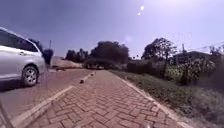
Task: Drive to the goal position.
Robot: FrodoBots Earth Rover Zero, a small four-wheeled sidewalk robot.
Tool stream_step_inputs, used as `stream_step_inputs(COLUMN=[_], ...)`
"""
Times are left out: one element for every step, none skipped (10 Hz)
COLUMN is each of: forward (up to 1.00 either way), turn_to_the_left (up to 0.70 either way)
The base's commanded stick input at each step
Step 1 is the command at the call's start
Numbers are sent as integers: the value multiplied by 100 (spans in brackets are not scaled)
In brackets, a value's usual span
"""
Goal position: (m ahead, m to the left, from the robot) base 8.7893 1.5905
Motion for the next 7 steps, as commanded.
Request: stream_step_inputs(forward=[30,30,30,30,30,30,30], turn_to_the_left=[0,0,0,0,0,0,0])
